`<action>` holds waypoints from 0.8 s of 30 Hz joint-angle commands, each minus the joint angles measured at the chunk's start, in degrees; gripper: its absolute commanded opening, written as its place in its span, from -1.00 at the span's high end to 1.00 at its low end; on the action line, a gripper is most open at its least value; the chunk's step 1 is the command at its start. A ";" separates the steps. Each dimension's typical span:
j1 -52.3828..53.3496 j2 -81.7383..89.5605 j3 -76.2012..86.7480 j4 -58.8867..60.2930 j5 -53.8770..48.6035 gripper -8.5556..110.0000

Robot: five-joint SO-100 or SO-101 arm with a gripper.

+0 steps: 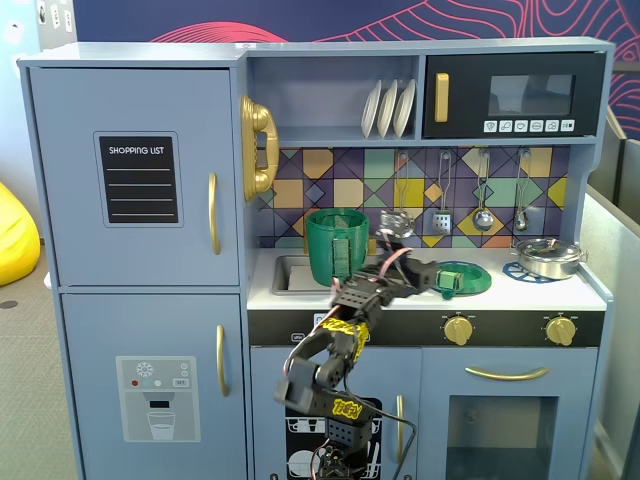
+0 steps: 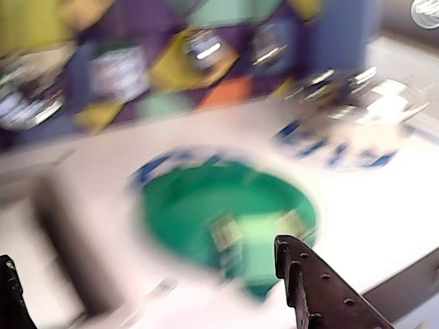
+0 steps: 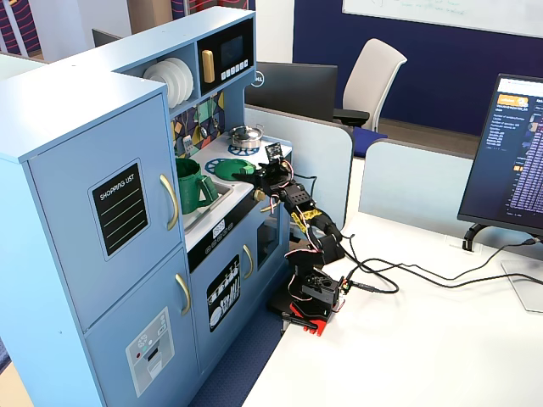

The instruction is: Take off the lid from the green recipient and place it on the counter

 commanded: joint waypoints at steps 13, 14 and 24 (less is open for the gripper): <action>-19.69 22.15 5.89 45.79 -3.69 0.33; -20.48 23.82 8.09 45.88 -2.72 0.35; -27.86 34.80 29.71 53.88 -0.18 0.86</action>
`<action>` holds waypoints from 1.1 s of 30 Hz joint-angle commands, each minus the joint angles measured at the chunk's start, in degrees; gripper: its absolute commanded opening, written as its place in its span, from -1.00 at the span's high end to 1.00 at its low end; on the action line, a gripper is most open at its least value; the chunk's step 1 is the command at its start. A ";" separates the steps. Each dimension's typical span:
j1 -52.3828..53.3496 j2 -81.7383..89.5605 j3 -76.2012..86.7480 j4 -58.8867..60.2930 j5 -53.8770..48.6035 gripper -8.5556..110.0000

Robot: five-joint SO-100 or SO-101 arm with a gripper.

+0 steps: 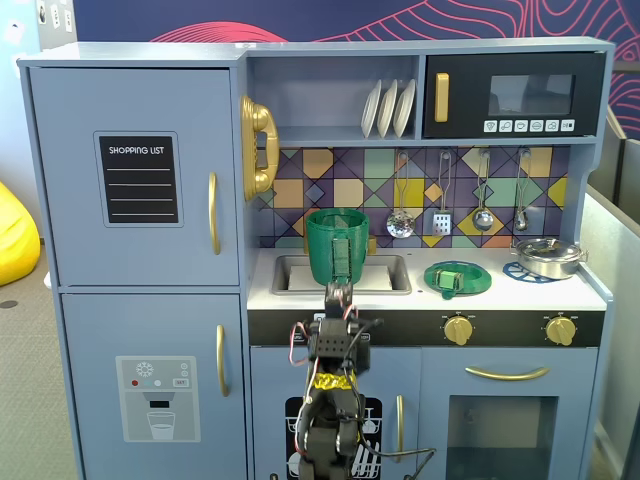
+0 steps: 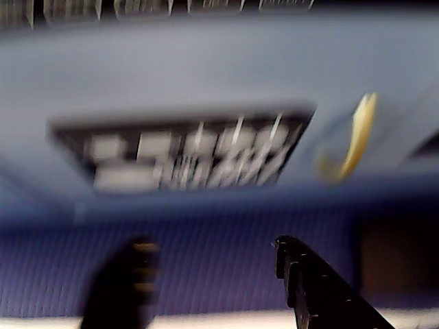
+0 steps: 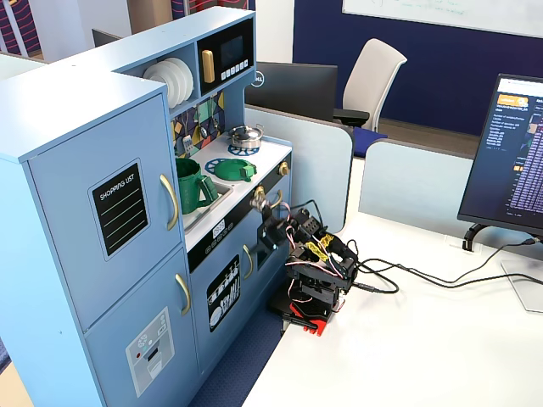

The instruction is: Take off the lid from the green recipient and place it on the counter

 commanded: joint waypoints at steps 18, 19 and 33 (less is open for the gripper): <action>-7.73 -1.76 19.86 -7.21 14.41 0.86; -7.29 -0.35 19.86 -3.16 13.18 0.86; -5.54 2.02 19.86 14.94 19.16 0.85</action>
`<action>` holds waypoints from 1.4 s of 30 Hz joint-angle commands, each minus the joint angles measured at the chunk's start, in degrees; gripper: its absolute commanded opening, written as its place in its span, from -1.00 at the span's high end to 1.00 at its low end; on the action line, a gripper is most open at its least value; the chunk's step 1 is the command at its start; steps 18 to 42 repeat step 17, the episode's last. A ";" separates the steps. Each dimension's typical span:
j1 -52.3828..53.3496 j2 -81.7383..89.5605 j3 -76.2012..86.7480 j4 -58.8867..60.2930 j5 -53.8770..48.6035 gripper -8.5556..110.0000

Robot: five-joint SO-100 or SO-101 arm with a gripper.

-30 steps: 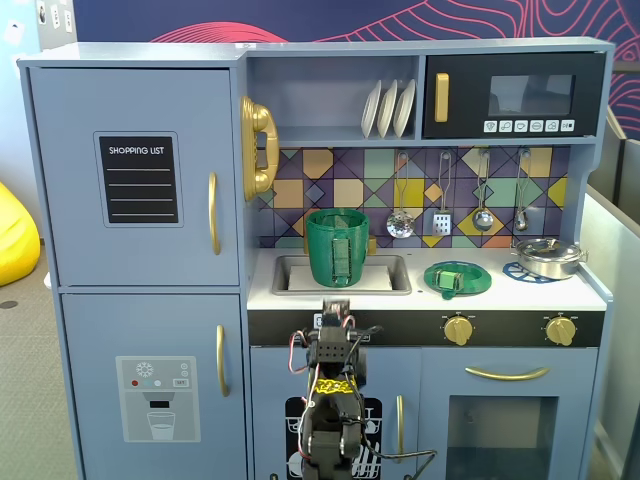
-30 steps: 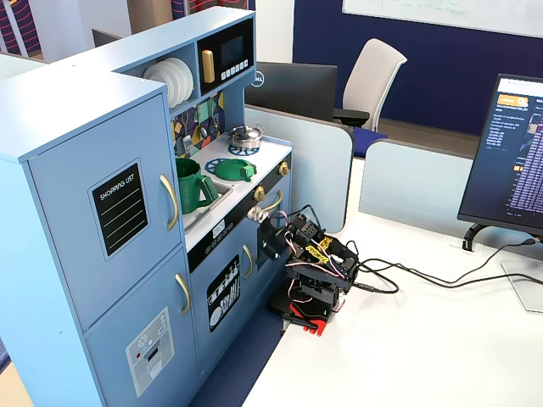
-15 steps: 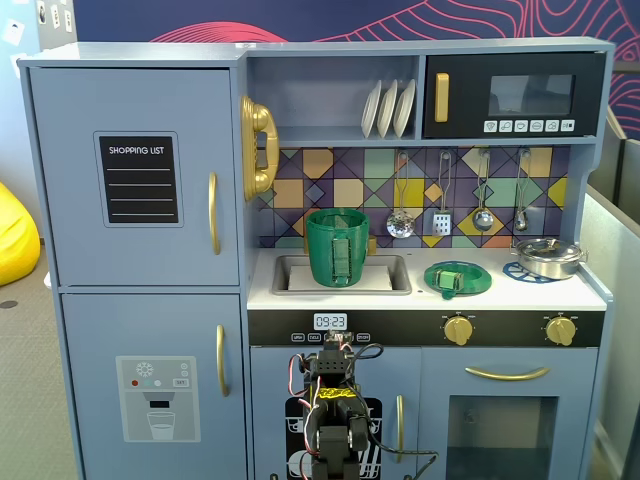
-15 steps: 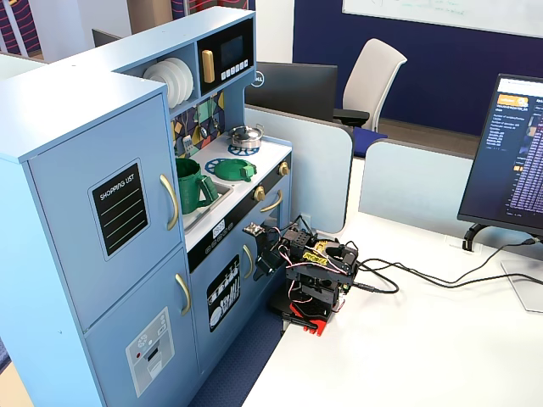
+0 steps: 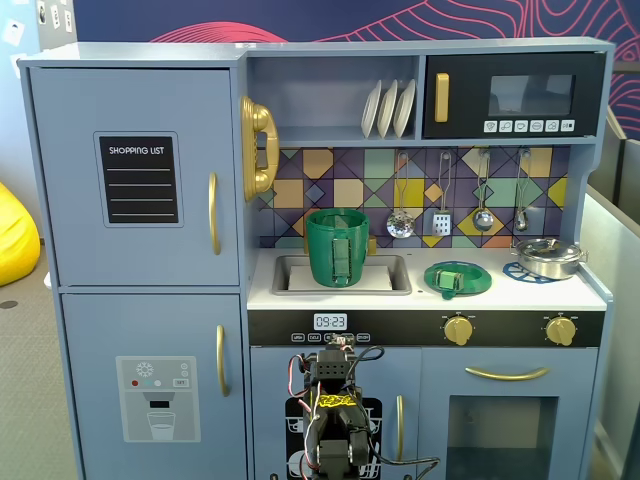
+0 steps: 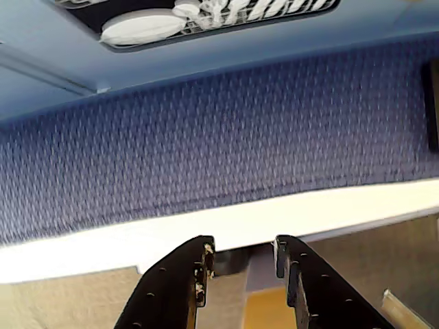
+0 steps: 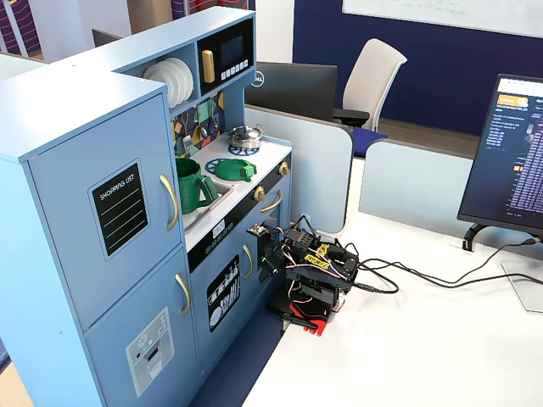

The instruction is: Take off the lid from the green recipient and place it on the counter

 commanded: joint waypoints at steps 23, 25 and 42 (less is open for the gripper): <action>3.34 -0.53 -0.35 9.76 2.46 0.85; 3.34 -0.53 -0.35 9.76 2.46 0.85; 3.34 -0.53 -0.35 9.76 2.46 0.85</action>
